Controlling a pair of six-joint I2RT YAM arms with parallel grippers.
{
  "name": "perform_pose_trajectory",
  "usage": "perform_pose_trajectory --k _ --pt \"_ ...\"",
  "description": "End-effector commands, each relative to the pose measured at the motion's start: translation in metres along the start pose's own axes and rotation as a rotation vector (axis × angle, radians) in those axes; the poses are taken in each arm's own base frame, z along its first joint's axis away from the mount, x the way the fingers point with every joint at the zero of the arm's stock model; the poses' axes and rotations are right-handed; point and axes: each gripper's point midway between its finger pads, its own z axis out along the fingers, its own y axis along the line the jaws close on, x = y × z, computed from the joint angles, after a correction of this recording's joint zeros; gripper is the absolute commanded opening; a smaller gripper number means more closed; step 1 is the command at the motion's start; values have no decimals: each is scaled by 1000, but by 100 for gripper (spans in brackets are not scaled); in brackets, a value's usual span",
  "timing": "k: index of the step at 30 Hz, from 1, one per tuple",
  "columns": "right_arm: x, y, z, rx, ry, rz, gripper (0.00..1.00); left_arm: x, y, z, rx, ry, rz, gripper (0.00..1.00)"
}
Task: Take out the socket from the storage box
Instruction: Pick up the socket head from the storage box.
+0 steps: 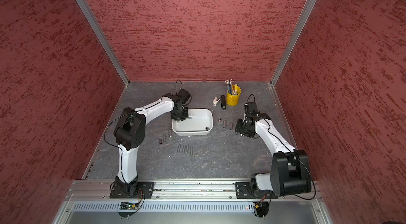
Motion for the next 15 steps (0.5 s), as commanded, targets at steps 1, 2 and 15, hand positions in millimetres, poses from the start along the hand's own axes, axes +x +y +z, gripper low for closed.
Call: perform_pose_trajectory --k 1,2,15 --pt "0 2 -1 -18 -13 -8 52 -2 -1 -52 65 -68 12 17" --pt "0 3 -2 -21 -15 -9 52 1 2 -60 69 -78 8 17" --pt "-2 6 -3 -36 -16 -7 52 87 102 -95 8 -118 -175 17"
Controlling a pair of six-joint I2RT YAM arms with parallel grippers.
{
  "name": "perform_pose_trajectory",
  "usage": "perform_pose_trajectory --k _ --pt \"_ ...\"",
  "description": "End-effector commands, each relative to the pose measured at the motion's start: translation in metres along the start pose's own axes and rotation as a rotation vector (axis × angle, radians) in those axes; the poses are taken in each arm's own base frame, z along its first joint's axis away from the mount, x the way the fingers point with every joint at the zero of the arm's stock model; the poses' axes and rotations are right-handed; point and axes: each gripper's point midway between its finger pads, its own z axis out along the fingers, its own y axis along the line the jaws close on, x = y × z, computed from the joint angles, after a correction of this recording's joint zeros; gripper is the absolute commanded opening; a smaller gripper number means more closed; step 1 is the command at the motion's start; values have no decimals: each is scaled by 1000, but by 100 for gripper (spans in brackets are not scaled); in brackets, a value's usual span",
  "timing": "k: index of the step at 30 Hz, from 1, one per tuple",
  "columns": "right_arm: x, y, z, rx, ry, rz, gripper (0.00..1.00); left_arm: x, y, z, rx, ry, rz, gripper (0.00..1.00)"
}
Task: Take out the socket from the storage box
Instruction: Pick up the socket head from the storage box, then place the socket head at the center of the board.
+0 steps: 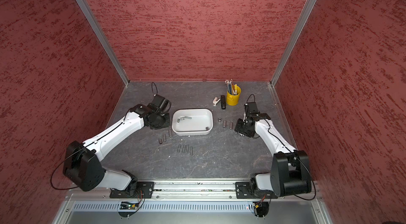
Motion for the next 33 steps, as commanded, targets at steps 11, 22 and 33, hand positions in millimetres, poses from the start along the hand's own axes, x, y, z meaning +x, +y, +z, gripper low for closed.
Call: perform_pose_trajectory --k 11,22,33 --pt "0 4 -3 -22 -14 -11 52 47 70 12 -108 -2 -174 17" --pt "-1 4 -5 -21 -24 -12 52 61 82 25 -122 20 -187 17" --pt "-1 3 -6 -19 -31 -13 52 68 89 61 -154 60 -188 18"
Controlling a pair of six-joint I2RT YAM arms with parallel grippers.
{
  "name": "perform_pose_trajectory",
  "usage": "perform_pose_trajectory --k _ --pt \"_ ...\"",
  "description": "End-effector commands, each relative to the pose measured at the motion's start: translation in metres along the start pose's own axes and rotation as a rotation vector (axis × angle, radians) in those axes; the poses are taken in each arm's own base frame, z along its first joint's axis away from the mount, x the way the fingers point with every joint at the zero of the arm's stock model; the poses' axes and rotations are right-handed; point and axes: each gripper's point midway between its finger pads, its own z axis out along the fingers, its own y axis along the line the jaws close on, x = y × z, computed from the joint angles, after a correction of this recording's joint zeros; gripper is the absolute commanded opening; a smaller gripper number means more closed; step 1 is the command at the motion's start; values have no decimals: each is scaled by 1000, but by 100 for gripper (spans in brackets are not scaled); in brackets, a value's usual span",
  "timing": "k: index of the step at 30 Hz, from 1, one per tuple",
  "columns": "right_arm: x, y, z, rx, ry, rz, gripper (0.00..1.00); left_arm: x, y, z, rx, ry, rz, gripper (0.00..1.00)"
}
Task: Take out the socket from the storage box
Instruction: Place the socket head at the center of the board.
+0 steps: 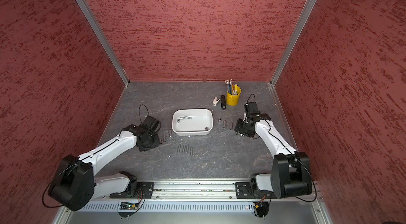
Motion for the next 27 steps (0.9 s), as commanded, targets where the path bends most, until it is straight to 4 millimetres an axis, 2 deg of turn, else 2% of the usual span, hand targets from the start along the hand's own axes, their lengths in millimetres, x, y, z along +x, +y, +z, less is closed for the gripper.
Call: perform_pose_trajectory --k 1,7,12,22,27 --pt "0 1 -2 -13 -20 -10 52 -11 -4 10 18 -27 -15 18" --pt "0 2 -2 -17 -19 -11 52 -17 -9 23 9 -16 -19 21" --pt "0 2 -2 -18 -20 -11 53 -14 -9 31 1 27 -19 25" --pt "0 2 -1 -20 -17 -11 53 -12 -7 30 9 26 -25 37" --pt "1 2 -1 -21 -15 -11 53 -14 -7 23 26 7 -29 39"
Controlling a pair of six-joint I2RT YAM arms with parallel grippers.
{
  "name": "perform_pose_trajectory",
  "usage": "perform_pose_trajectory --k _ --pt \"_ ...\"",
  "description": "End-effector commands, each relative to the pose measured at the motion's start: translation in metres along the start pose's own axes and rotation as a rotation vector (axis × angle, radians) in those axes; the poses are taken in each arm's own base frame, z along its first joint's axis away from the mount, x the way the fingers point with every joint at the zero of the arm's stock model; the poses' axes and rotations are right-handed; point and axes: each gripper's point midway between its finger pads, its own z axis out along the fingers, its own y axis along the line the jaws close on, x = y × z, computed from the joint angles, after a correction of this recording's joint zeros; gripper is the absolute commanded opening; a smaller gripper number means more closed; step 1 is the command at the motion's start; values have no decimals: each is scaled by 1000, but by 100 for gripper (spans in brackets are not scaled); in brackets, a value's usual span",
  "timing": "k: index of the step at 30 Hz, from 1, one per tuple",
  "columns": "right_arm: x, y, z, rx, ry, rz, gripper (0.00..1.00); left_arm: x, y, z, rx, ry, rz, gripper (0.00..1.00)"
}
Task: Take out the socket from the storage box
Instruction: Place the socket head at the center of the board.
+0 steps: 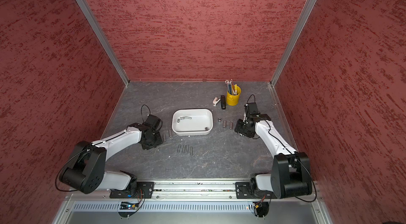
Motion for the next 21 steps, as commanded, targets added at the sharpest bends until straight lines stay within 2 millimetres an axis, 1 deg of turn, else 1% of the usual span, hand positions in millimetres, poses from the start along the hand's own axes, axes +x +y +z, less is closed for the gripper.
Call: perform_pose_trajectory --k 1,7,10,12,14,16,20,21 --pt "-1 4 -3 -23 -19 -12 53 -3 2 -7 15 -26 -4 39" --pt "-1 4 -5 -25 -21 -11 53 -5 2 -32 40 -52 -8 42" --pt "-3 8 -8 -34 -26 -15 53 -5 3 -50 62 -69 -13 43" --pt "-6 15 -13 -54 -38 -27 52 -7 1 -66 89 -87 -13 43" --pt "-9 28 -19 -81 -53 -53 51 -9 -3 -82 126 -100 -8 43" --pt "-13 48 -28 -113 -74 -102 50 -10 -9 -98 170 -109 4 44" --pt "-14 104 -41 -193 -84 -254 49 -11 -21 -126 257 -124 71 44" --pt "-10 122 -40 -213 -76 -313 49 -11 -24 -133 279 -132 91 44"
